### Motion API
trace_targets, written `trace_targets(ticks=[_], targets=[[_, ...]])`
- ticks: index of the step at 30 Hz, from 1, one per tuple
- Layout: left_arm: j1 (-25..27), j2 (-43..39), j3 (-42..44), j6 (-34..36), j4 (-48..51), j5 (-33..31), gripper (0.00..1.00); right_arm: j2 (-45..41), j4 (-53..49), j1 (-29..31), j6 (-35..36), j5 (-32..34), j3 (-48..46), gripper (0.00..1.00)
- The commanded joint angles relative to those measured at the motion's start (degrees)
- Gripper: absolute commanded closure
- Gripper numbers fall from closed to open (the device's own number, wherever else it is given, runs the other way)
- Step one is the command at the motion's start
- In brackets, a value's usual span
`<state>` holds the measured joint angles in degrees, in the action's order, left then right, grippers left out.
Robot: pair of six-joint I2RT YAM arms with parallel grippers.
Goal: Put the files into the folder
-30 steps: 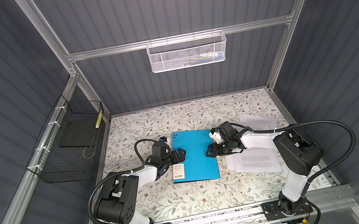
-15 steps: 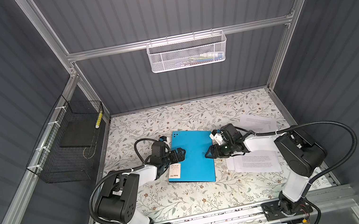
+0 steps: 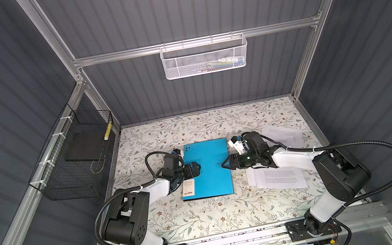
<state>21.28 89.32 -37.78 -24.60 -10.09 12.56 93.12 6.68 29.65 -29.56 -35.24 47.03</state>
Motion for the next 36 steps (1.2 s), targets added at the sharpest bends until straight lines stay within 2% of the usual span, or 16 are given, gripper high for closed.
trace_targets(ticks=[1, 10, 18, 26, 30, 36], targets=[[0.5, -2.7, 0.3, -0.2, -2.3, 9.4, 0.01, -1.6, 5.5, 2.4, 0.2, -6.2, 2.1, 0.29], [-3.0, -2.0, 4.3, -3.7, -9.2, 14.0, 0.01, -2.5, 6.0, 4.1, -0.3, -6.7, 4.2, 0.29], [-4.7, -1.3, 5.8, -4.5, -11.6, 15.4, 0.01, -1.7, 8.2, 5.2, -1.4, -7.5, 5.8, 0.30], [-4.9, -1.7, 5.7, -5.1, -11.9, 15.9, 0.01, -0.6, 9.3, 6.8, -1.7, -7.9, 8.0, 0.29], [-5.0, -2.4, 4.7, -6.6, -12.2, 18.2, 0.01, -0.2, 10.5, 6.9, -2.3, -8.2, 8.7, 0.30], [-5.0, -5.0, 4.2, -6.0, -10.8, 17.3, 0.01, -0.1, 11.7, 7.3, -2.7, -8.4, 9.3, 0.30]])
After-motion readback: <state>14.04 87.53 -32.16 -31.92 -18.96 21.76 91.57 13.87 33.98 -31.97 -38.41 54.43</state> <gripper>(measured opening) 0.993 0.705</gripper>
